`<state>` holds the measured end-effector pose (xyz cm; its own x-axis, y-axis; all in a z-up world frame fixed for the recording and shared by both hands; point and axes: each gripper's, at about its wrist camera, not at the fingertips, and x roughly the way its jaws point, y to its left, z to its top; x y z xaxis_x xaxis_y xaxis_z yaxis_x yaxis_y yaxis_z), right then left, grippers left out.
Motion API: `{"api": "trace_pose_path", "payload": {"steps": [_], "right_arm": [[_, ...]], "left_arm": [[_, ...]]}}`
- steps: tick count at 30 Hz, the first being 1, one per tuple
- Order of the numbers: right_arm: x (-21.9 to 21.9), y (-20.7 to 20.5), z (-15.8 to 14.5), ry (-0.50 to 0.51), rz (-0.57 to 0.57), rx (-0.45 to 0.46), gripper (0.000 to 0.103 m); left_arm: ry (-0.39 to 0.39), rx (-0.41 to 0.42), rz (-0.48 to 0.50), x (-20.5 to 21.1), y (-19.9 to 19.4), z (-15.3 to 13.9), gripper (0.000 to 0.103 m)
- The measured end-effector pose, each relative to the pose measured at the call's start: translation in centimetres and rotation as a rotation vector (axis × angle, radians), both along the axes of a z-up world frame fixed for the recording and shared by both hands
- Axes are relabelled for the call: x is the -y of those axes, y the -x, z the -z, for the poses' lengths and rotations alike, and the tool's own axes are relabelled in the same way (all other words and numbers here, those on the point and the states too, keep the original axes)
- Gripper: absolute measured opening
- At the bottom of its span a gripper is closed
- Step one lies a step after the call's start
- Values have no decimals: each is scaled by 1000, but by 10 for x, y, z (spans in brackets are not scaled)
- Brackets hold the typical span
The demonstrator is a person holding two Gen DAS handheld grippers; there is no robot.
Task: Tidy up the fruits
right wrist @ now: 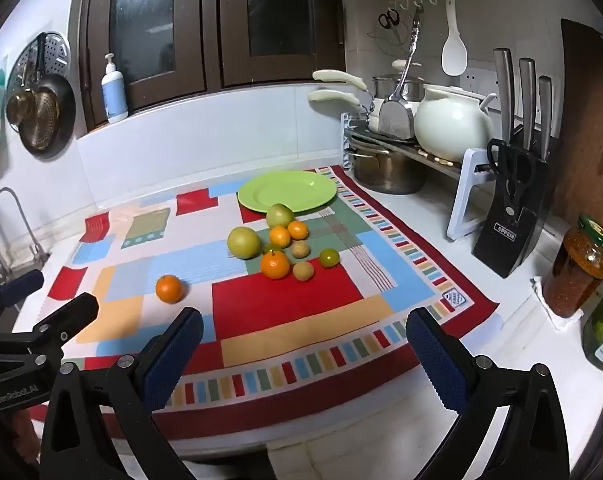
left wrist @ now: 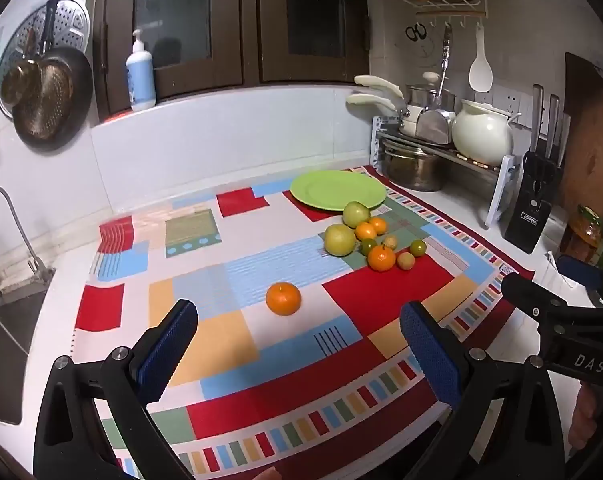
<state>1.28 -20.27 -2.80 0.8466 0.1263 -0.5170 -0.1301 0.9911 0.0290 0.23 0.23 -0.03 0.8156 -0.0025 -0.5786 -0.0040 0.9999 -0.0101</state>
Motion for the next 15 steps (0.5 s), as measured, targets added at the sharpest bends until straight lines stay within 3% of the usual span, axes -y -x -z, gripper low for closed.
{"api": "trace_pose_path", "payload": {"steps": [4,15], "right_arm": [[-2,-2,5,8,-4,-2,102],[1,5,-8,4,-8,23,102]], "left_arm": [[-14,52,7,-5,5,-3,103],[-24,69,10,2,14,-14,103]]}}
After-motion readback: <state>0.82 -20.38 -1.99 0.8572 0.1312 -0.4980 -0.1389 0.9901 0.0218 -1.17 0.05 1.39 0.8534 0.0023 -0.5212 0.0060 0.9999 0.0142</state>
